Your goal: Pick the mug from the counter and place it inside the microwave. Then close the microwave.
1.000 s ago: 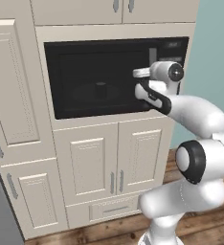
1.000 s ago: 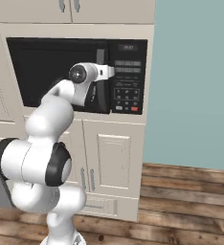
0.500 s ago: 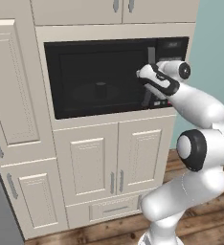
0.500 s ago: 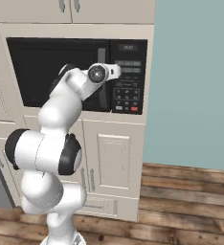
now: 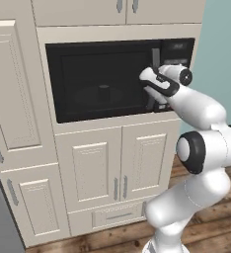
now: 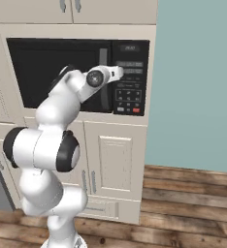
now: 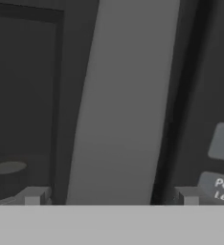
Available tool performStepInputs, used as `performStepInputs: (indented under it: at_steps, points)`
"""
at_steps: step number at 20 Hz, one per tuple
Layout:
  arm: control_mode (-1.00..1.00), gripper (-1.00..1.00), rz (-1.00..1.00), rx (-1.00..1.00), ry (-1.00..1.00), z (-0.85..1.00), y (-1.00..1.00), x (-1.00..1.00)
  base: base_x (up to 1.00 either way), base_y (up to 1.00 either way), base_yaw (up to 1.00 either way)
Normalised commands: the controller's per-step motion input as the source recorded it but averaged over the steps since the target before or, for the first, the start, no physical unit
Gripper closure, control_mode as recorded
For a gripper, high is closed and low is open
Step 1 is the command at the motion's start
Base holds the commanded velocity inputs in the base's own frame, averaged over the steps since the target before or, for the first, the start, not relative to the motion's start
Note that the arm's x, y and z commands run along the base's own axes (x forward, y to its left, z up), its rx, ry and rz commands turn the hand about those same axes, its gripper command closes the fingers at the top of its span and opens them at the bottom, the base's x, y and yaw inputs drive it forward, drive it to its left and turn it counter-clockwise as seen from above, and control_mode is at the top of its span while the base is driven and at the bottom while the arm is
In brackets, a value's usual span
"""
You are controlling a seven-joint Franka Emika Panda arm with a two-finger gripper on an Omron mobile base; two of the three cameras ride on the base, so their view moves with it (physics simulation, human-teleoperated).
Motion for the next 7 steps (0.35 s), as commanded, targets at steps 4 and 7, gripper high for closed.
performStepInputs:
  at_steps: [4,7]
  points:
    - [-1.0,-1.0,-0.12,-0.05,0.11,0.0,0.19,0.21,0.0,0.0,0.0]
    - [-1.0,-1.0,-0.1,-0.07,0.13,0.0,0.23,0.48,0.0,0.0,0.0]
